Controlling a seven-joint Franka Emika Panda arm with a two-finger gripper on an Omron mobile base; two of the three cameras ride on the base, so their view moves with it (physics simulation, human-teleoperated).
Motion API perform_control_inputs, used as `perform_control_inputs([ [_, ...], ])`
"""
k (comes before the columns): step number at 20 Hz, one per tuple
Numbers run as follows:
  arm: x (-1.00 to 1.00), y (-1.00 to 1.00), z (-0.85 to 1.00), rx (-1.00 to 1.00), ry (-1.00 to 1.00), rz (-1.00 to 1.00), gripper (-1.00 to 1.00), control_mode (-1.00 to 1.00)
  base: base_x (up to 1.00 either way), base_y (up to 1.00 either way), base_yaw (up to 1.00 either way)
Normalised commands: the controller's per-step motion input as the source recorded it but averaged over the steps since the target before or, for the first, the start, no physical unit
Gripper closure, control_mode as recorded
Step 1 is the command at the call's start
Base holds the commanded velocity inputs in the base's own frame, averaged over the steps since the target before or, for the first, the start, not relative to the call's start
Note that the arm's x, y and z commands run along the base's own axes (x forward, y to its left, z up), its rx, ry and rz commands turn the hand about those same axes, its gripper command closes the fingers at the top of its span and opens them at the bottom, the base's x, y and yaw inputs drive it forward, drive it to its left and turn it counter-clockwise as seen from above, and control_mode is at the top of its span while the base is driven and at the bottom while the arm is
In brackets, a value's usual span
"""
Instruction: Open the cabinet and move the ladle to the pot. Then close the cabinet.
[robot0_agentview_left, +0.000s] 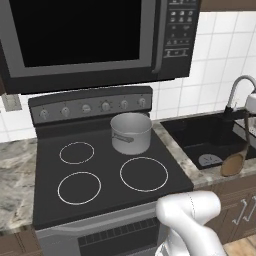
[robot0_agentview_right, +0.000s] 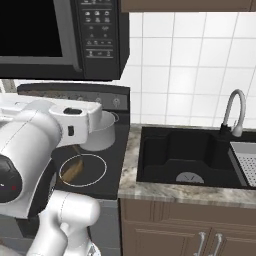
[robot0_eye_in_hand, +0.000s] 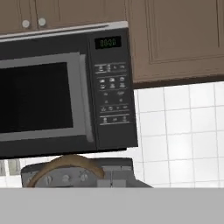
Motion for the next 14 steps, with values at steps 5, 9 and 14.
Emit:
perform_control_inputs([
  [5,0.17,-0.42,0.00,0.37,0.10,0.00,1.00,-1.00,0.00,0.00,0.00],
  [9,0.16,-0.10,0.00,0.35,0.09,0.00,1.00,-1.00,0.00,0.00,0.00],
  [14,0.34,0.00,0.00,0.33,0.08,0.00,1.00,-1.00,0.00,0.00,0.00],
])
